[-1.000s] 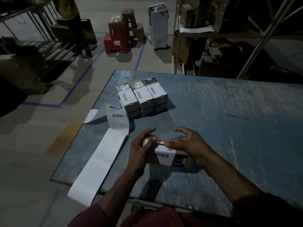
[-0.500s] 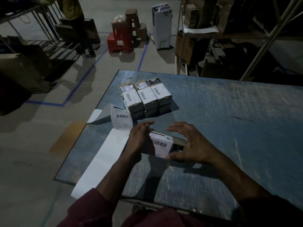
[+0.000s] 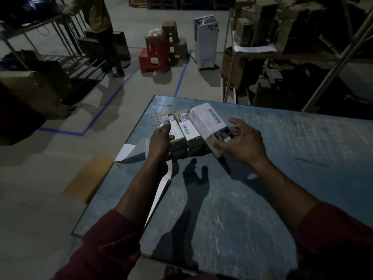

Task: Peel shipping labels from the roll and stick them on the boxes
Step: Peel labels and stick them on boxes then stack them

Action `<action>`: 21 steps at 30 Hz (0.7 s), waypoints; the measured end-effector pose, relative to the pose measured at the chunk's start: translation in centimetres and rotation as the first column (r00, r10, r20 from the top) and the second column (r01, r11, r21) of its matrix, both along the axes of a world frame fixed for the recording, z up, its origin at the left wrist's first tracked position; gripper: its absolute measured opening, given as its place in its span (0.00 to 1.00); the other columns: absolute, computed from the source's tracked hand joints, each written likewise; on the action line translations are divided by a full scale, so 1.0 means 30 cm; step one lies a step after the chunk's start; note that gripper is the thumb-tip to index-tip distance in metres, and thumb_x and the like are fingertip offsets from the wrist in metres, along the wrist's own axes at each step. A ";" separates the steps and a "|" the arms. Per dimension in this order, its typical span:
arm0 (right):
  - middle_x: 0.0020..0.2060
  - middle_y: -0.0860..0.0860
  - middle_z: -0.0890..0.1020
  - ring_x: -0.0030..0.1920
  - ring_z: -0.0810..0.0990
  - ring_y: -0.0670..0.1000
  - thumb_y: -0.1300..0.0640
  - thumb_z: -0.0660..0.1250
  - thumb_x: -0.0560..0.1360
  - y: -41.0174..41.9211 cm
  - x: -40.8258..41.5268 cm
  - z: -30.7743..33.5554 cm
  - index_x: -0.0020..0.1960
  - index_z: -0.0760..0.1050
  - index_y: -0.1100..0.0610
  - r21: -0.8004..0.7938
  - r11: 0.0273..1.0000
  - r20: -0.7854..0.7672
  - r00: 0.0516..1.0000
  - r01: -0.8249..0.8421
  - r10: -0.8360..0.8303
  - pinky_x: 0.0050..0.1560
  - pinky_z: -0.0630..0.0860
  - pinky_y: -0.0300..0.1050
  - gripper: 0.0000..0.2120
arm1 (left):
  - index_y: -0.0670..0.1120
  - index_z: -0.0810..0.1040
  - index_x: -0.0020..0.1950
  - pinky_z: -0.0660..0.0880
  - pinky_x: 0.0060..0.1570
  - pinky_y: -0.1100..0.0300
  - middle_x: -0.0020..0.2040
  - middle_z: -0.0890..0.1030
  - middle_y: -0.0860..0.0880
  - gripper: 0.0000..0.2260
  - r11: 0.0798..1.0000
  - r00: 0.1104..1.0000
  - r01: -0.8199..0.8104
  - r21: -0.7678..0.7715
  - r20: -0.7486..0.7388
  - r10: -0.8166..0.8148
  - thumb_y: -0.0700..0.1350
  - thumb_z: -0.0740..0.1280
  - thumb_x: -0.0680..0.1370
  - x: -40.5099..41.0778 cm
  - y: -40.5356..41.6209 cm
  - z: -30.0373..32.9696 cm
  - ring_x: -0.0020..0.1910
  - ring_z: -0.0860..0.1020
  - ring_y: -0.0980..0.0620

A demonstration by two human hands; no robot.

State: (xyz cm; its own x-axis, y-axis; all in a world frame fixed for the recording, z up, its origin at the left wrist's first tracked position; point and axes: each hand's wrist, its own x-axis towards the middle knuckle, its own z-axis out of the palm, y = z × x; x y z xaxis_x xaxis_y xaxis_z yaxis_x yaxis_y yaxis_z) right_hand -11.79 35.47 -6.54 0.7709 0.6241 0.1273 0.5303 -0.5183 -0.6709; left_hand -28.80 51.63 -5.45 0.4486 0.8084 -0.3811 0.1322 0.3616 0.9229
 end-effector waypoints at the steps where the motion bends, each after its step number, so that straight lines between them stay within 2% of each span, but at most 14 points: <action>1: 0.65 0.50 0.83 0.61 0.83 0.51 0.34 0.81 0.63 0.056 0.036 0.013 0.76 0.70 0.48 -0.020 0.998 -0.008 0.999 0.054 -0.054 0.59 0.77 0.43 0.47 | 0.51 0.77 0.66 0.78 0.54 0.48 0.61 0.82 0.44 0.19 1.000 1.000 -0.003 -0.011 0.002 0.003 0.62 0.61 0.84 0.002 0.012 -0.008 0.55 0.81 0.46; 2: 0.65 0.51 0.83 0.63 0.82 0.54 0.33 0.80 0.63 0.110 0.066 0.023 0.77 0.70 0.48 -0.041 0.995 0.000 0.996 0.090 -0.090 0.60 0.78 0.47 0.48 | 0.52 0.78 0.66 0.78 0.56 0.48 0.59 0.82 0.44 0.17 1.000 1.000 -0.002 -0.021 0.001 0.002 0.60 0.62 0.85 0.007 0.024 -0.018 0.53 0.81 0.46; 4: 0.67 0.54 0.81 0.66 0.79 0.58 0.30 0.78 0.63 0.204 0.105 0.036 0.77 0.68 0.48 -0.089 0.987 0.010 0.991 0.134 -0.133 0.62 0.78 0.53 0.49 | 0.52 0.78 0.66 0.77 0.52 0.51 0.56 0.82 0.45 0.15 0.999 1.000 -0.001 -0.039 0.001 0.001 0.57 0.63 0.85 0.020 0.048 -0.044 0.50 0.80 0.48; 7: 0.70 0.57 0.76 0.69 0.75 0.62 0.31 0.78 0.65 0.309 0.128 0.038 0.77 0.66 0.50 -0.176 0.972 0.015 0.987 0.158 -0.158 0.62 0.74 0.55 0.47 | 0.53 0.78 0.59 0.75 0.41 0.56 0.54 0.82 0.46 0.07 0.998 1.000 -0.001 -0.057 -0.009 0.000 0.54 0.64 0.85 0.041 0.084 -0.078 0.44 0.79 0.50; 12: 0.70 0.60 0.76 0.69 0.74 0.63 0.35 0.79 0.67 0.378 0.130 0.001 0.78 0.64 0.52 -0.256 0.957 0.026 0.990 0.138 -0.136 0.60 0.74 0.55 0.47 | 0.49 0.78 0.65 0.75 0.39 0.57 0.48 0.80 0.47 0.11 0.998 1.000 0.016 -0.057 -0.004 -0.016 0.50 0.63 0.85 0.055 0.130 -0.113 0.38 0.78 0.52; 17: 0.73 0.59 0.74 0.72 0.72 0.64 0.27 0.75 0.65 0.371 0.119 0.003 0.81 0.59 0.50 -0.294 0.944 0.045 0.989 0.148 -0.141 0.63 0.73 0.57 0.54 | 0.46 0.79 0.66 0.76 0.40 0.57 0.50 0.84 0.46 0.11 0.999 1.000 0.022 -0.029 0.002 -0.022 0.46 0.65 0.84 0.045 0.156 -0.146 0.40 0.80 0.52; 19: 0.73 0.57 0.75 0.71 0.74 0.62 0.25 0.72 0.67 0.342 0.098 0.016 0.80 0.62 0.49 -0.244 0.956 0.051 0.987 0.160 -0.152 0.63 0.74 0.56 0.50 | 0.45 0.82 0.62 0.77 0.39 0.56 0.50 0.85 0.43 0.09 0.999 0.999 0.048 0.008 0.021 -0.048 0.44 0.67 0.84 0.031 0.152 -0.151 0.40 0.81 0.52; 21: 0.66 0.52 0.81 0.64 0.79 0.57 0.27 0.70 0.71 0.282 0.066 0.017 0.73 0.72 0.48 -0.150 0.970 0.060 0.981 0.190 -0.183 0.59 0.76 0.52 0.38 | 0.44 0.84 0.56 0.78 0.35 0.60 0.44 0.85 0.46 0.06 0.993 0.993 0.104 0.064 0.042 -0.107 0.43 0.68 0.84 0.016 0.132 -0.164 0.35 0.82 0.55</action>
State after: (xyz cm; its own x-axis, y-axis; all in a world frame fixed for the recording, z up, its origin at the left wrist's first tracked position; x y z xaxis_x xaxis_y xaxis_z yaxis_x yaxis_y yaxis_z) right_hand -9.81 43.93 -6.03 0.8713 0.4846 0.0779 0.4423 -0.7065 -0.5525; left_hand -28.33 55.58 -10.37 0.5482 0.7770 -0.3095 0.1244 0.2902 0.9489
